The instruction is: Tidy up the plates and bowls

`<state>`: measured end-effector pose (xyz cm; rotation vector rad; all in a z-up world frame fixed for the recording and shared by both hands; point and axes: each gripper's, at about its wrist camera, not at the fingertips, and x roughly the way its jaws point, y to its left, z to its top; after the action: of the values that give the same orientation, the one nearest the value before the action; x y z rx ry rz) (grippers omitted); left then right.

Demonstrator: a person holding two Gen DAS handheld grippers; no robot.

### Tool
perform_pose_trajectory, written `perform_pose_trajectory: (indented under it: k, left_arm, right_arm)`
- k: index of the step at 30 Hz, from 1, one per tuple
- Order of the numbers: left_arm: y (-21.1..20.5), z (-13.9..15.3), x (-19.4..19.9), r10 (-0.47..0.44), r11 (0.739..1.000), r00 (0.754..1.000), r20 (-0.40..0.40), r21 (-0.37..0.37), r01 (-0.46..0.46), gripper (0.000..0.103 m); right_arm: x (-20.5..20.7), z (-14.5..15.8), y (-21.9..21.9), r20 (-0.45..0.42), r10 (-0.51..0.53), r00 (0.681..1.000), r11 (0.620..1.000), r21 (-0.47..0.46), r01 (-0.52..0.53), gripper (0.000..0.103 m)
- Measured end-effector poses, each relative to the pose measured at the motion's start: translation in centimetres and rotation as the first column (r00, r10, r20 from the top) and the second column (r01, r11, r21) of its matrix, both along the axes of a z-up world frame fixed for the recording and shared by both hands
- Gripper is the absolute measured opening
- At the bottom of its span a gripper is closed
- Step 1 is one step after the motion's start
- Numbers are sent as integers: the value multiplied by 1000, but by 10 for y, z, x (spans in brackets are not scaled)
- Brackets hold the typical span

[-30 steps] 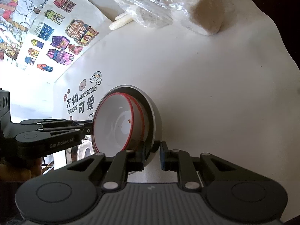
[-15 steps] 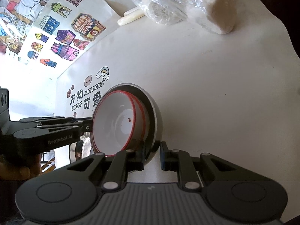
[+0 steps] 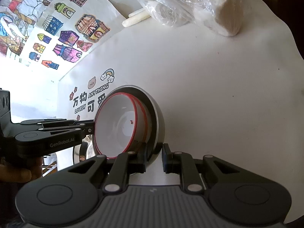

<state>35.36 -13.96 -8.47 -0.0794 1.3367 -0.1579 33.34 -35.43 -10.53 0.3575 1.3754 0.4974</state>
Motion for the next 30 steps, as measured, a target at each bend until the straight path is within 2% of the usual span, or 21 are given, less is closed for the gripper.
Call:
perform_pose_trajectory:
  k: [30]
  left_arm:
    - [11,9,-2,-35,999,999,15,-3,35,7]
  right_arm:
    - [-6,6,10,14,-26,1000,1000,0,26,17]
